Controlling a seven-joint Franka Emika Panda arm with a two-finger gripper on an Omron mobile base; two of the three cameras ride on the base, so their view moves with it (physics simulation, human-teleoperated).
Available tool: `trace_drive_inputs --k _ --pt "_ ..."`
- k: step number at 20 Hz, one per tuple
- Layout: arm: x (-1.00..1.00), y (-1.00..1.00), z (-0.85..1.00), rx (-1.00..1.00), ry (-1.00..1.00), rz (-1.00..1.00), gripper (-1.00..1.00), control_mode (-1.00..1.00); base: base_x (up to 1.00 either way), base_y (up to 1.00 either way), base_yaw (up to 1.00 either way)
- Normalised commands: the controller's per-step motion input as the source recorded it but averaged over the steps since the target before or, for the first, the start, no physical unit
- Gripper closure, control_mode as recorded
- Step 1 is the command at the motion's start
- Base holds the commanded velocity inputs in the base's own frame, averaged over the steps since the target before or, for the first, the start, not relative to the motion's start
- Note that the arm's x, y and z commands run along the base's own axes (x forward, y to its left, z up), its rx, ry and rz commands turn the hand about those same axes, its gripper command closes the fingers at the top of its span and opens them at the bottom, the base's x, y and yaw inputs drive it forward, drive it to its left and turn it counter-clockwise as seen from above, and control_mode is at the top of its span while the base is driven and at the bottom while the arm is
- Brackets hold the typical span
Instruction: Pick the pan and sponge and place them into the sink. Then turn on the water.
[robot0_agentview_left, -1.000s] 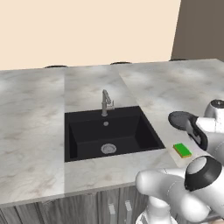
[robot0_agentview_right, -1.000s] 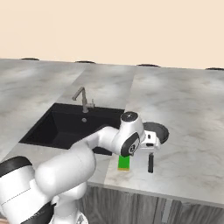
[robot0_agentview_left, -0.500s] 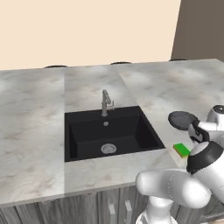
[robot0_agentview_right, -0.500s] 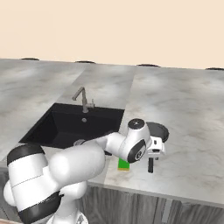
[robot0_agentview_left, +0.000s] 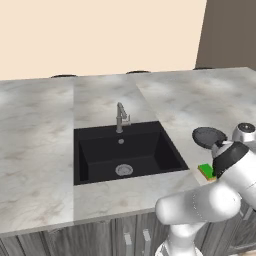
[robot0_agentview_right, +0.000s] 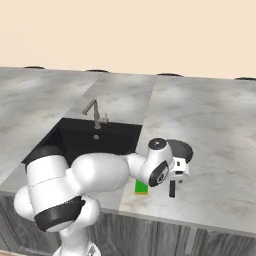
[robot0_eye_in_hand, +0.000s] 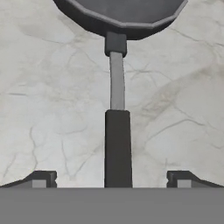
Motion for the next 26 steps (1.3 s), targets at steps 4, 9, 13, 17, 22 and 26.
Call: trace_drive_inputs --k 4,9,13,17,22,26 --pt "0.25 -0.18 -0.23 0.0 0.0 0.0 -1.0 -1.0 0.0 0.0 0.0" --pt "0.18 -0.23 -0.27 0.0 0.0 0.0 -1.0 -1.0 0.0 0.0 0.0" --pt "0.16 -0.19 -0.23 0.0 0.0 0.0 1.0 -1.0 0.0 0.0 0.0" --pt "0.02 -0.1 -0.11 0.01 0.0 0.02 1.0 -1.0 0.0 0.0 0.0" --pt "0.0 0.0 0.0 0.02 0.0 0.03 1.0 -1.0 0.0 0.0 0.0" --pt "0.0 0.09 0.05 0.0 0.0 0.03 1.0 -1.0 0.0 0.0 0.0"
